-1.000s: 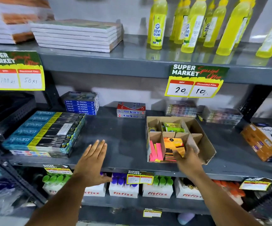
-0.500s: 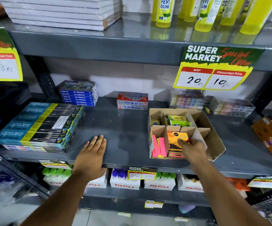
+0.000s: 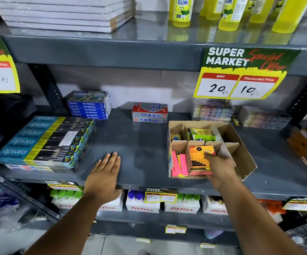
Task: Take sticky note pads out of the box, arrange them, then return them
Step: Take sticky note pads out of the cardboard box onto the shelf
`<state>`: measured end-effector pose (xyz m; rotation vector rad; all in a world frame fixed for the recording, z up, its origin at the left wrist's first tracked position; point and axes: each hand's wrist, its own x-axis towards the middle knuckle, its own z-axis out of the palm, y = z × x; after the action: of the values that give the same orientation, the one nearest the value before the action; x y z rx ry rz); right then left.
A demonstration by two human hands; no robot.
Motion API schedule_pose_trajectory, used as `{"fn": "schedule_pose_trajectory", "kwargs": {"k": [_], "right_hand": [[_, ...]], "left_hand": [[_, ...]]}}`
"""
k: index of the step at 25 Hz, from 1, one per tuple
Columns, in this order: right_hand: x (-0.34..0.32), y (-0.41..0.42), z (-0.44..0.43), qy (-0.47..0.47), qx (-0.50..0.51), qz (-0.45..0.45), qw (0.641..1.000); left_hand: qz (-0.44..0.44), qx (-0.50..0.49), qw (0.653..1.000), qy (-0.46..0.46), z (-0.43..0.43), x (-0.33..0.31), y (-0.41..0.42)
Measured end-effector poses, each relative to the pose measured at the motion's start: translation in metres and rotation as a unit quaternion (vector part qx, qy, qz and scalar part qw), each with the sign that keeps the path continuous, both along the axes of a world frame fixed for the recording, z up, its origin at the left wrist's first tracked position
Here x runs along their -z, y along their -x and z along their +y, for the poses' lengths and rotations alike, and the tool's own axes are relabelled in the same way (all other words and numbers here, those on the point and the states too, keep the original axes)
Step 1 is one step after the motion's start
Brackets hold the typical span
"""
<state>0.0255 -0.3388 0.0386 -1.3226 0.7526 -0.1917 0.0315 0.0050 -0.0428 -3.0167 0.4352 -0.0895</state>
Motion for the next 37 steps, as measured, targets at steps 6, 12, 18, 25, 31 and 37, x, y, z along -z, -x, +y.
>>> {"fn": "schedule_pose_trajectory", "kwargs": {"k": [6, 12, 18, 25, 31, 37], "right_hand": [[0.002, 0.006, 0.001, -0.012, -0.007, -0.014, 1.000], [-0.001, 0.008, 0.000, -0.027, -0.006, -0.022, 0.999], [-0.003, 0.013, -0.004, -0.066, -0.006, 0.006, 0.998], [-0.017, 0.027, 0.000, -0.092, 0.043, -0.020, 0.995], [-0.059, 0.048, 0.012, -0.182, 0.030, -0.108, 0.977], [-0.077, 0.061, 0.070, -0.263, -0.072, -0.116, 0.955]], "left_hand": [[-0.008, 0.000, 1.000, -0.003, -0.001, 0.000, 0.000], [-0.010, 0.000, 1.000, -0.001, 0.000, 0.002, -0.001], [-0.010, 0.000, 1.000, -0.001, 0.000, 0.003, -0.003], [-0.006, -0.006, 1.000, 0.003, 0.001, 0.004, -0.003], [-0.006, -0.004, 1.000, 0.019, 0.000, 0.001, -0.001], [0.000, 0.011, 1.000, 0.021, -0.001, -0.003, 0.001]]}}
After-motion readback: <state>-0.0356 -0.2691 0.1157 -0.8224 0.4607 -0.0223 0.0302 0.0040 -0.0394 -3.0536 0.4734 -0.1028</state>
